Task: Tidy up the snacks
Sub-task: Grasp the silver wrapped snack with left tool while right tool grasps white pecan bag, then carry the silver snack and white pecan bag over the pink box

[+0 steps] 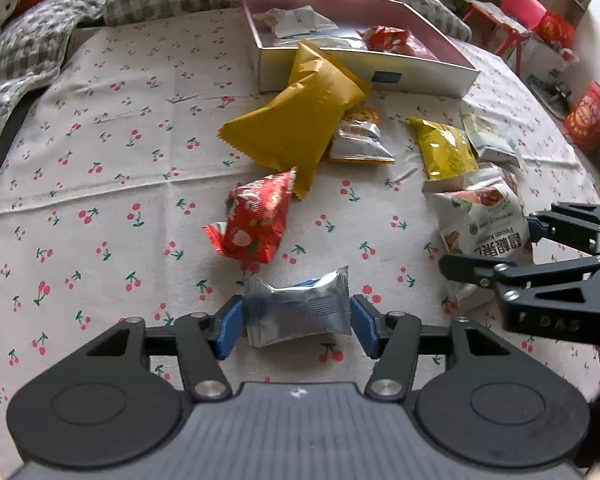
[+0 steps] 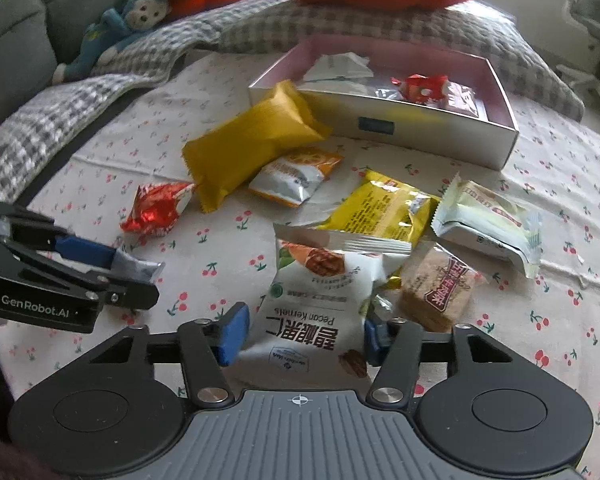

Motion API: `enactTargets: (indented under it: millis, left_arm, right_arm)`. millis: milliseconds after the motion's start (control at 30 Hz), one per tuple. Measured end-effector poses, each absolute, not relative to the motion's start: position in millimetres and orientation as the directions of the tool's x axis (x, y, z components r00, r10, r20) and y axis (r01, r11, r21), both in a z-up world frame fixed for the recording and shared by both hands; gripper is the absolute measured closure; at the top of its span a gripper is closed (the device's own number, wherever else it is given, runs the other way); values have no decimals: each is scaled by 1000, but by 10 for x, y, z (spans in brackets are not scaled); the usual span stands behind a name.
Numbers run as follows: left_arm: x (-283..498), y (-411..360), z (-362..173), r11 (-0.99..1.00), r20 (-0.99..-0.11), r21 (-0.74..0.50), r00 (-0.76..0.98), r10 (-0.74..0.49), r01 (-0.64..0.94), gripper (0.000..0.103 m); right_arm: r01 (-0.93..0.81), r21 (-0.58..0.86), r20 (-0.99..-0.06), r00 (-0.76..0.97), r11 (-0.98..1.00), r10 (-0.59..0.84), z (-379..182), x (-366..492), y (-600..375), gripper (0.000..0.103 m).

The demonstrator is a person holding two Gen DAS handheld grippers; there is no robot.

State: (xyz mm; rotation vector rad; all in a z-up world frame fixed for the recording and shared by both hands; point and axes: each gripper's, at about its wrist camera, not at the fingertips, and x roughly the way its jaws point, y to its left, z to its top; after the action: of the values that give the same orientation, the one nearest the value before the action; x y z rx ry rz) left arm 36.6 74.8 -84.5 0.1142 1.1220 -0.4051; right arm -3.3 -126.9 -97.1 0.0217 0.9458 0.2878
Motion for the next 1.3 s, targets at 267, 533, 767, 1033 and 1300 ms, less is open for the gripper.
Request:
enactTargets:
  millis: [267,533,767,1033,1300]
  left_arm:
    - [387,739,-873,924,-899,-97,365,-241,370,39]
    - [311,639,-911,905,-886,5,420,-194,426,45]
    - [273,607,-859,894,-880,19,432,-198,447,69]
    - [263,625,-762,896,-865,-25,439,-242,444,70]
    - [299,605,-638,897,-848,-87,440,-295,434,70]
  right_arm:
    - [-215,190,-800,532,958,278,-964,13,-1304,46]
    - [-224,123,-800,554,967,230,-968,17,-1218,49]
    - [-257,122,-797,550,959,249,-866,-44,-1181,59]
    - [-271,175,-764,570,946,304,-678,-108,-1176,61]
    - [-239,227,-742,586,944,327,-533,-63,-1297,61]
